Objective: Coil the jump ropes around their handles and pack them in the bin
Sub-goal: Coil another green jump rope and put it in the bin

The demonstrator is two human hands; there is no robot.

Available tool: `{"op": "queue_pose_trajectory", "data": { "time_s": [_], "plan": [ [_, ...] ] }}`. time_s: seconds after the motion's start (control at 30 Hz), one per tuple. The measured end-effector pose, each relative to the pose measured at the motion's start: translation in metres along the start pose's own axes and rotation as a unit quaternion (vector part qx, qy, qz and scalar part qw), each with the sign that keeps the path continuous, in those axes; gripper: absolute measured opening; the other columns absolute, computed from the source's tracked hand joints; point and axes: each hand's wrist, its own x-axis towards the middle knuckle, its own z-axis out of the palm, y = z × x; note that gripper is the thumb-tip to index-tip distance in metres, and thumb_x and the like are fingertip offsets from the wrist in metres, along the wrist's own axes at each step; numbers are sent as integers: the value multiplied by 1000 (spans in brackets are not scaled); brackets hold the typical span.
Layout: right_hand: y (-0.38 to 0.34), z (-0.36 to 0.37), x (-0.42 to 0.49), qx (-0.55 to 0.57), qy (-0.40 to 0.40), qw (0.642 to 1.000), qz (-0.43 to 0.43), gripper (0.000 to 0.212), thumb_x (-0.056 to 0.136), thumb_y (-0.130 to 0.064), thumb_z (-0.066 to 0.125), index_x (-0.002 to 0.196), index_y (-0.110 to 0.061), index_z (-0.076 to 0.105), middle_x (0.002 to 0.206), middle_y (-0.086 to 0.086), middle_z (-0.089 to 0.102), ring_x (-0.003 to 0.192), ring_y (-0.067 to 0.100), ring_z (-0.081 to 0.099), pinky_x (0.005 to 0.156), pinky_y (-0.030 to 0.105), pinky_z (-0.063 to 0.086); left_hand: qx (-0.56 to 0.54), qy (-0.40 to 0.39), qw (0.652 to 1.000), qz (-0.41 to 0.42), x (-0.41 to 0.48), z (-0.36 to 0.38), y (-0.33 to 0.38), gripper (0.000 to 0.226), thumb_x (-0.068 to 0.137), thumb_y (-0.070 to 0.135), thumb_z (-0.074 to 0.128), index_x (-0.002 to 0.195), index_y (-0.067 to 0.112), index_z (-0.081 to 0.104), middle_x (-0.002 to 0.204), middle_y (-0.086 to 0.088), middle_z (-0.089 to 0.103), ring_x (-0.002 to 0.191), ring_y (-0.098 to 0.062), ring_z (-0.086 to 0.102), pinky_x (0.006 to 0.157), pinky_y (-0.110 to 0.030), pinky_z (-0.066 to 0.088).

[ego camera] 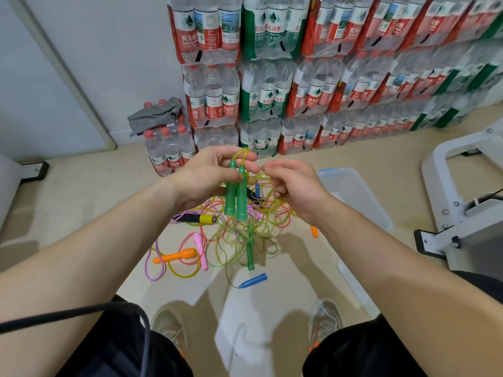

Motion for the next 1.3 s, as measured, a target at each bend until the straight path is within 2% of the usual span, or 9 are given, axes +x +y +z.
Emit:
{"op": "queue_pose_trajectory", "data": {
  "time_s": [0.13,0.2,0.4,0.63,0.87,0.97,1.03,1.17,1.3],
  "plan": [
    [1,-8,5,-21,27,999,-21,5,95,-11,66,94,-11,71,68,-1,58,54,12,44,54,26,39,-7,-19,1000,3,0,2,3,48,89,-20,45,126,6,62,106,-3,74,106,-30,62,105,-56,44],
    [-1,-8,5,-5,14,1000,-19,13,97,-7,60,94,-11,71,72,2,61,54,11,46,54,26,39,-3,-47,999,0,-1,3,3,46,87,-20,46,124,3,62,112,-10,72,112,-41,63,104,-53,47],
    [-13,-7,1,42,-60,997,36,31,88,1,42,96,-8,70,73,3,42,53,12,28,53,27,27,-3,-90,996,-7,-2,5,4,45,87,-25,42,125,-8,58,109,-17,70,107,-40,67,90,-38,58],
    [-21,-15,-4,-62,-146,986,43,16,95,-6,59,96,-16,72,58,-8,39,53,9,27,55,28,21,-3,-147,989,-16,-7,-1,7,41,77,-11,51,115,-3,65,102,-10,72,108,-36,68,95,-40,56],
    [-18,-12,-4,-97,-146,984,6,11,101,-14,58,91,-18,62,67,-7,44,57,10,33,54,24,28,-57,-92,993,-49,-6,6,5,54,71,-4,56,124,-4,60,84,-2,70,103,-36,70,95,-39,56],
    [-13,-8,-1,-143,-105,984,-22,14,100,-20,59,88,-22,65,69,-2,45,58,13,40,56,27,34,-65,-48,995,-54,-3,14,5,25,81,-10,56,99,2,70,88,-8,68,87,-30,72,86,-34,59],
    [-11,-5,-2,-160,-95,982,-32,17,102,-22,57,87,-24,65,68,-1,49,58,14,46,57,28,38,-94,-22,994,-57,-1,19,3,28,87,-14,48,87,2,70,100,-18,66,78,-28,70,81,-33,60],
    [-10,0,-4,-154,-105,982,-21,20,107,-18,47,90,-17,57,72,0,55,57,11,54,56,26,42,-111,16,992,-65,3,22,0,20,82,-6,54,98,-4,65,102,-26,64,82,-33,66,103,-50,47],
    [-10,2,-6,-149,-110,983,-12,20,106,-16,47,87,-16,54,73,0,59,58,13,55,57,27,42,-57,46,996,-61,7,24,-6,22,94,-3,54,113,-4,65,85,-17,68,69,-23,66,76,-36,56]
  ]
}}
